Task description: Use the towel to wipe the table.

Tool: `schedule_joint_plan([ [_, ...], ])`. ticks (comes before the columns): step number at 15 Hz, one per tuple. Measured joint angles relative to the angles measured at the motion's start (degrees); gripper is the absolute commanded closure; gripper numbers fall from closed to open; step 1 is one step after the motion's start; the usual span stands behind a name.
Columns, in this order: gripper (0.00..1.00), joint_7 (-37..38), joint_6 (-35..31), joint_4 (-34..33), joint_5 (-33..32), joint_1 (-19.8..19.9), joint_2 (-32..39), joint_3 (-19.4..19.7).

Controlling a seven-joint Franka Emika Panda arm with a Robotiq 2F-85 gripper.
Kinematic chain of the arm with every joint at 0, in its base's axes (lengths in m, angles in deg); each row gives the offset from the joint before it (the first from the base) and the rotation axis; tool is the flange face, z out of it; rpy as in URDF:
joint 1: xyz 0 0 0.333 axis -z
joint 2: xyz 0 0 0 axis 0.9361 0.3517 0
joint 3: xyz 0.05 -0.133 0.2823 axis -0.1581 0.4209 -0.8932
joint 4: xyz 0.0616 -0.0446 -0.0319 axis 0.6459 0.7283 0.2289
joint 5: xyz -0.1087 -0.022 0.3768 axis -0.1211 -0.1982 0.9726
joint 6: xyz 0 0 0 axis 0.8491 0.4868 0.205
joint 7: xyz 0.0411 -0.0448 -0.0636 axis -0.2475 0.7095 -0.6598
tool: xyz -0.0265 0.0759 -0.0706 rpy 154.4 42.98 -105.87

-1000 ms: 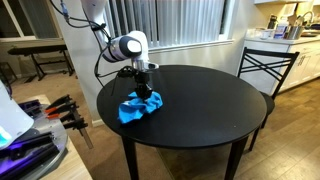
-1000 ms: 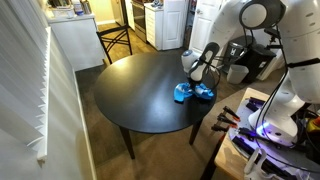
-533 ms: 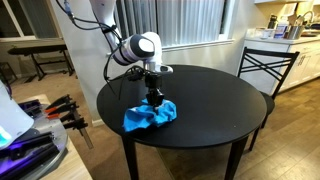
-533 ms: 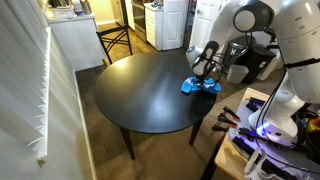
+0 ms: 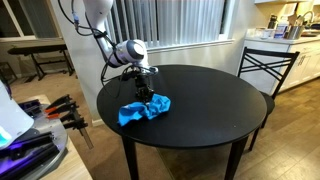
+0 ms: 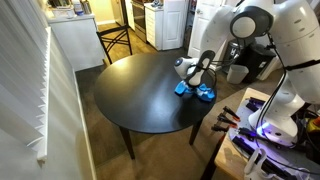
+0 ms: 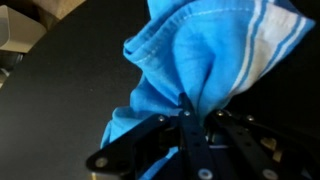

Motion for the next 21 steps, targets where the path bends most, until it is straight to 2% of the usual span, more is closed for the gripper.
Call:
schedule_joint_plan([
  [5, 0.94, -2.73, 4.46, -3.54, -0.67, -1.32, -0.10, -6.81],
  [8, 0.95, -2.86, 7.75, -6.59, 0.26, -1.92, 0.14, -12.52],
  [11, 0.95, -2.86, 12.29, -10.90, 5.07, -2.83, 1.46, -18.22],
  [13, 0.95, -2.75, 14.72, -14.75, 8.47, -4.07, 3.08, -20.63],
  [17, 0.95, 0.53, 16.36, -24.64, 13.87, -6.61, 7.57, -21.87],
  [21, 0.95, 5.67, 16.75, -36.63, 19.29, -6.73, 13.38, -21.18],
])
